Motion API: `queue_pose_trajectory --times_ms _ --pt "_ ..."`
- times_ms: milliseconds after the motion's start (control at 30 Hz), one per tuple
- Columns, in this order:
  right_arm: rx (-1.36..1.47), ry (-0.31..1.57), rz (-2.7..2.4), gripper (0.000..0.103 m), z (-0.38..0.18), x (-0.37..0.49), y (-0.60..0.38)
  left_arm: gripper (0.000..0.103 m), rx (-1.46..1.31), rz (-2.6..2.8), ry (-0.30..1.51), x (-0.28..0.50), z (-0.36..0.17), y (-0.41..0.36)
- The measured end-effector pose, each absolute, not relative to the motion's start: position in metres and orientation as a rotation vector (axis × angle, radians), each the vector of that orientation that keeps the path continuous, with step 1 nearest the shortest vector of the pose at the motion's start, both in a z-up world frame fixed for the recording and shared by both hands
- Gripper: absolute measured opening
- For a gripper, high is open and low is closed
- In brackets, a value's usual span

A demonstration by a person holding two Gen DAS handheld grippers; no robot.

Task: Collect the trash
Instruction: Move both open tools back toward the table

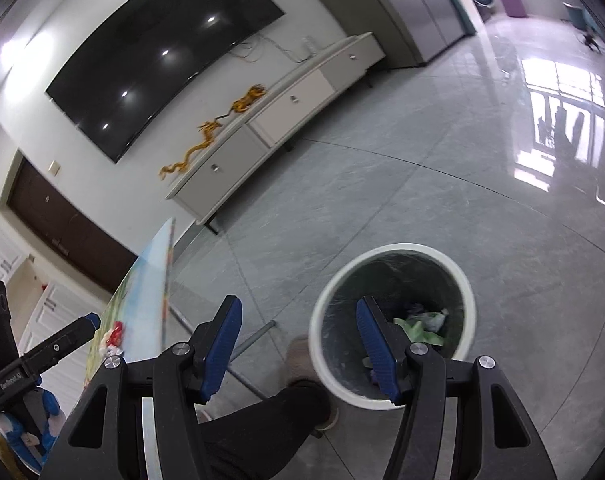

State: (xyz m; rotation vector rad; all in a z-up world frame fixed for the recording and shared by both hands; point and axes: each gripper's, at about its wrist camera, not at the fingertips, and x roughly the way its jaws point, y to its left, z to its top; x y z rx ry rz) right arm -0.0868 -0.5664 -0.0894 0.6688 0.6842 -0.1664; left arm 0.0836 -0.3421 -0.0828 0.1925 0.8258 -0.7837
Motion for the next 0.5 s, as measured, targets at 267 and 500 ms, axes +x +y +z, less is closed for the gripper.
queue_pose_trajectory --times_ms 267,500 --pt "0.544 0.709 -0.039 0.059 -0.058 -0.049 -0.494 0.068 0.173 -0.597 0.739 0.079 -0.074 -0.203" --pt "0.416 0.755 0.09 0.059 -0.042 -0.005 -0.42 0.068 0.174 -0.406 0.702 0.073 -0.081 -0.091"
